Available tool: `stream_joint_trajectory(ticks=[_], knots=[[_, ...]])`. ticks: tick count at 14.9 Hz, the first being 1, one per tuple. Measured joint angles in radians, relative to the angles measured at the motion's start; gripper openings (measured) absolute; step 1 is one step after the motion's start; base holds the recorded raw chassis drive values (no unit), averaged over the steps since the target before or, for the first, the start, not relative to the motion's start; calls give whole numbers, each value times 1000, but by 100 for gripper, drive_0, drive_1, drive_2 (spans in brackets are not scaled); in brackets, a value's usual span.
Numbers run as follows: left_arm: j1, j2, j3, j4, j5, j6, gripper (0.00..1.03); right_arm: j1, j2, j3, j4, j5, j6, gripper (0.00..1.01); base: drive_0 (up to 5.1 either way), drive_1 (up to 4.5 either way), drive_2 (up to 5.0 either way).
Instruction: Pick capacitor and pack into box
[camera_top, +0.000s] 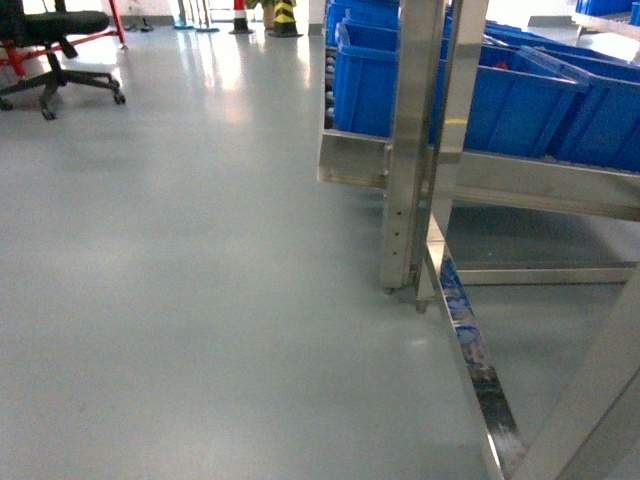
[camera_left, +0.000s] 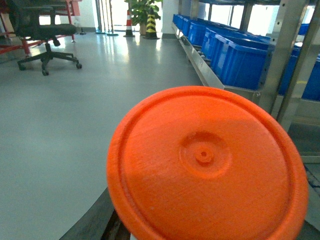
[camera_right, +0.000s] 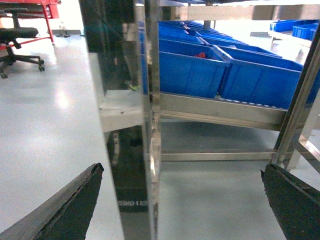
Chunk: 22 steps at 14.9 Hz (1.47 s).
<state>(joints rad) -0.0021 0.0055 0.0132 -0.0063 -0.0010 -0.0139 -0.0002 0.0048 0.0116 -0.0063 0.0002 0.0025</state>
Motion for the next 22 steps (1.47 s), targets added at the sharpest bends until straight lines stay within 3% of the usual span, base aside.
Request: stream_joint_trajectory(ticks=[22], knots=[[0,0,0,1,1,0,45,0,0,0,2,0,0,98,-502,244,244]])
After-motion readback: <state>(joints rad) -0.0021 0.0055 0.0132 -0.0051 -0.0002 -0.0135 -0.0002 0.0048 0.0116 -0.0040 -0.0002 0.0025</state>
